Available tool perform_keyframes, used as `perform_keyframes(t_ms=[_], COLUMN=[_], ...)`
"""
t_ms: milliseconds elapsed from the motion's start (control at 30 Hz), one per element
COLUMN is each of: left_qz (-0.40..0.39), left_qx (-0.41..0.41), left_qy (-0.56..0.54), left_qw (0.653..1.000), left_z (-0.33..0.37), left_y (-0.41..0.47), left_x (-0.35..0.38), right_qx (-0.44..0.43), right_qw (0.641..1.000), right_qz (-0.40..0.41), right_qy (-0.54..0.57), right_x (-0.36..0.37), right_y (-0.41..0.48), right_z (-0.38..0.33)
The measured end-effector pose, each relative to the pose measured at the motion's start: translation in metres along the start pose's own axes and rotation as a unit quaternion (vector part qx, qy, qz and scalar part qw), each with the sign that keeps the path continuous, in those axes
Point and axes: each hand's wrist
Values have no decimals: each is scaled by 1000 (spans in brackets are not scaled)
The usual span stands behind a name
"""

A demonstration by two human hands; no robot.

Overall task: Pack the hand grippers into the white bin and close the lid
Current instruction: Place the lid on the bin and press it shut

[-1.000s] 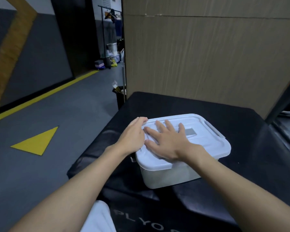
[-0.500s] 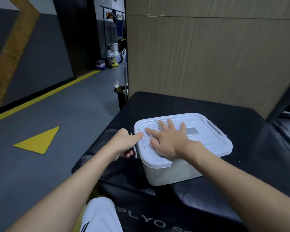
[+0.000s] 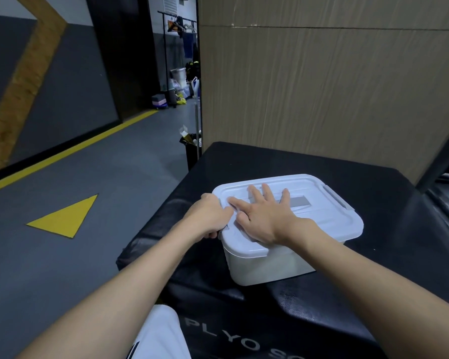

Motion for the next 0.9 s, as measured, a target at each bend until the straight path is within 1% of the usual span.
perform_keyframes(t_ms=[67,133,167,200,233,267,300,333,367,400,433,500,700,900], left_qz=[24,64,81,94,103,106,108,109,109,109,108,101,101,86], left_qx=[-20,-32,-32,-31,-29,-25,-19,-10,0,11,21,38,78,110], left_qy=[35,82,106,126,138,144,145,144,144,144,142,138,133,117], left_qw=[999,994,990,987,985,984,983,983,983,984,984,985,983,983], left_z=[4,9,12,14,15,15,15,15,15,16,18,22,35,63], left_y=[-2,-2,-2,0,2,5,8,11,15,18,22,30,56,87], left_x=[6,13,15,17,19,19,19,17,15,12,9,5,-5,-4], right_qx=[2,-7,-14,-13,6,53,122,199,267,316,345,364,370,368], right_qw=[1000,1000,999,996,991,984,975,963,950,936,924,908,870,854], right_qz=[3,7,26,59,105,152,180,177,155,130,112,112,181,248], right_qy=[0,22,44,70,85,75,48,33,46,80,120,176,272,272], right_x=[0,-3,-4,-6,-7,-8,-7,-6,-6,-5,-6,-7,-7,-11], right_y=[0,-2,-4,-7,-11,-15,-19,-24,-31,-36,-41,-46,-44,-35], right_z=[0,1,4,10,19,31,47,62,76,88,96,106,121,140])
Point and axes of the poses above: each hand's wrist, its own y-axis towards the middle knuckle, its own x-axis out of the palm, z = x × y, and after that the axes turned 13 degrees about -x, right-handed
